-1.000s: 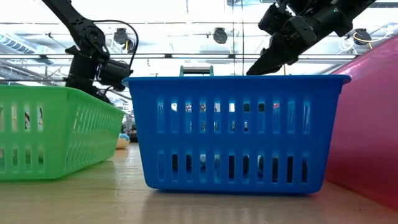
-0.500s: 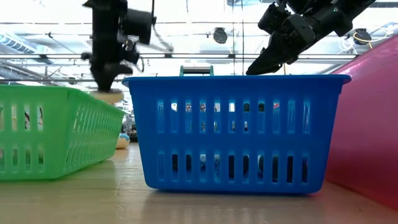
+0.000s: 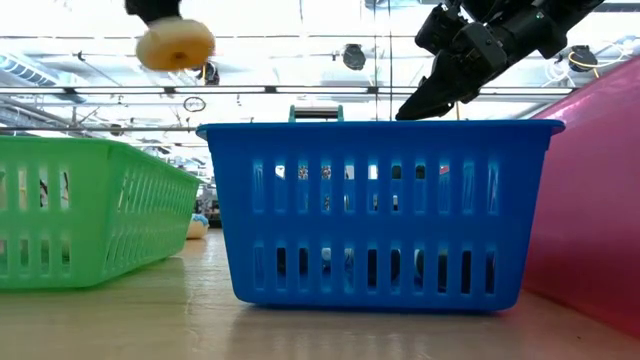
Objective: Pick & Place Food Item
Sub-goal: Put the black doughnut into the green bin
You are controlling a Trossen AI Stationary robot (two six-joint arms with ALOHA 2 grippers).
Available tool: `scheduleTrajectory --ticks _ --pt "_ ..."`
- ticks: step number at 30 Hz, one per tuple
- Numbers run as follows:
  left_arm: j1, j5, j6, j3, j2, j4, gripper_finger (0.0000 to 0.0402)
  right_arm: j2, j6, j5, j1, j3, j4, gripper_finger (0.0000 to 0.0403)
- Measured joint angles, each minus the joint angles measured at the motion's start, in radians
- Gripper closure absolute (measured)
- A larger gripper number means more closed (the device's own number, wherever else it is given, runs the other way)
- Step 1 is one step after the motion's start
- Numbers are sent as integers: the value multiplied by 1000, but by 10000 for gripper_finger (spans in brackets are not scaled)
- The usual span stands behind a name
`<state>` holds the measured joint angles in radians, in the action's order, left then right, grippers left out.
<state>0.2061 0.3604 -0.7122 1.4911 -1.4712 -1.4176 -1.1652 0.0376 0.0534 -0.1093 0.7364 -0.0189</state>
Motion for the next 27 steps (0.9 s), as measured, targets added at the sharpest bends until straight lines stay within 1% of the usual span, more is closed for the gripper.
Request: scheduleTrajectory --ticks 3,6,11,15,17,19,22,25,27 --pt "99 -31 -127 7 -17 2 396 0 0 0 0 0 0 232" --pt "182 -54 -243 7 -73 -18 396 0 -2 0 0 0 0 232" --pt "270 -196 -310 14 -238 -31 396 0 -8 0 0 0 0 232" --pt "302 -288 -341 97 -405 -149 396 0 -7 0 0 0 2 232" --pt "310 -326 -347 139 -465 -155 396 0 -3 0 0 0 12 232" --pt "321 -334 -350 190 -509 -134 396 0 0 0 0 0 25 232" --pt "327 -333 -372 264 -565 -158 396 0 1 -1 0 0 34 232" --pt "329 -309 -412 323 -588 -148 396 0 1 0 0 0 35 232" --pt "328 -284 -426 334 -589 -155 396 0 1 1 0 0 34 232"
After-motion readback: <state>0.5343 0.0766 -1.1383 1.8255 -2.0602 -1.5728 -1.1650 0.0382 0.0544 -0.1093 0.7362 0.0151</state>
